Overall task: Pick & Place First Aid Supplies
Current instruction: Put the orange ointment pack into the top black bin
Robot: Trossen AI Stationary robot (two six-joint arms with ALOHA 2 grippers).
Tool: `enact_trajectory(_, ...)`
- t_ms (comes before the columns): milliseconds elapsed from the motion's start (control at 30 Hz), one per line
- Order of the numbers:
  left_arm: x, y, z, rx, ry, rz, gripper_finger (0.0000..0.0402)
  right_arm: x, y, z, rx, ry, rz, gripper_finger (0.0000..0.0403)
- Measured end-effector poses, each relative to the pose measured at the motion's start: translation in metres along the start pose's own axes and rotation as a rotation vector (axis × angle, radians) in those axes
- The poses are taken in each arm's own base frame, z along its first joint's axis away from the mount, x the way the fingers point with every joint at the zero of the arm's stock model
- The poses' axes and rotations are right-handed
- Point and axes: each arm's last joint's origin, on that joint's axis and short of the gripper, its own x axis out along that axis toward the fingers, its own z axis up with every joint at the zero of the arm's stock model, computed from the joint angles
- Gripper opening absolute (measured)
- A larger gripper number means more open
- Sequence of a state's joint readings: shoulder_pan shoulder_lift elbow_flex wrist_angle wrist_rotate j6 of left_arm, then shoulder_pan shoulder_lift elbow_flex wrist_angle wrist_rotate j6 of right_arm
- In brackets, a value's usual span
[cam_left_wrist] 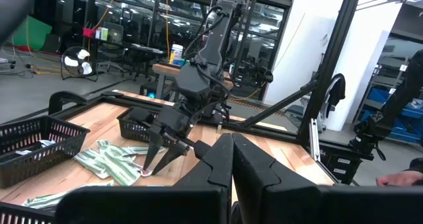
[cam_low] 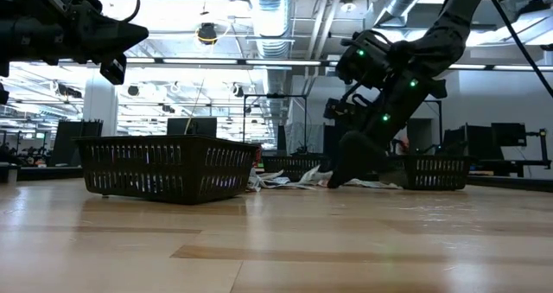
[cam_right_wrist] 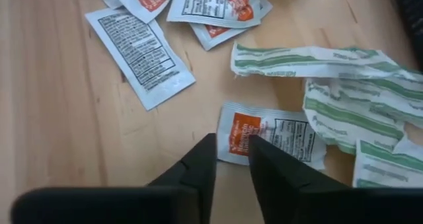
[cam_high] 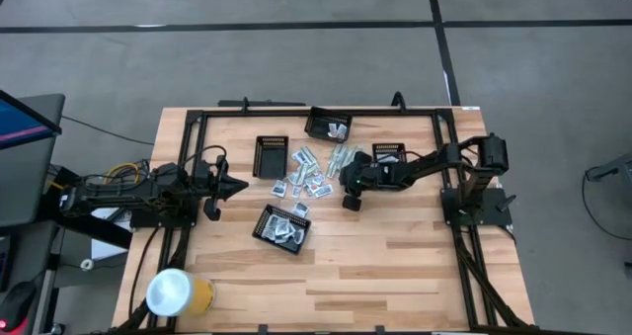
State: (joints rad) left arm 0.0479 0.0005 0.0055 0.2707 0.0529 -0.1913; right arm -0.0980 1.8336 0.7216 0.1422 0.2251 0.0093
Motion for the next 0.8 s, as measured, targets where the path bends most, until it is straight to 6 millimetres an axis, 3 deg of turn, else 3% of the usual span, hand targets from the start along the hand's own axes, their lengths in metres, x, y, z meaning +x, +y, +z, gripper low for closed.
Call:
enact_trajectory(233, 0.000, 0.000, 0.000, 0.000, 0.000, 0.000, 0.0008, 0.000, 0.001, -0.001, -0.003, 0.008, 0.015, 0.0009)
enact_trajectory(433, 0.000, 0.000, 0.000, 0.000, 0.000, 0.000, 0.0008, -0.008, 0.000, 0.003, 0.014, -0.013, 0.018, 0.0002)
enact_trajectory(600, 0.000, 0.000, 0.000, 0.000, 0.000, 0.000, 0.0008, -0.032, -0.004, 0.014, 0.024, -0.068, 0.038, 0.0001)
enact_trajectory(800, 0.000, 0.000, 0.000, 0.000, -0.001, 0.000, 0.0008, -0.082, -0.016, 0.051, 0.001, -0.288, 0.023, 0.0001)
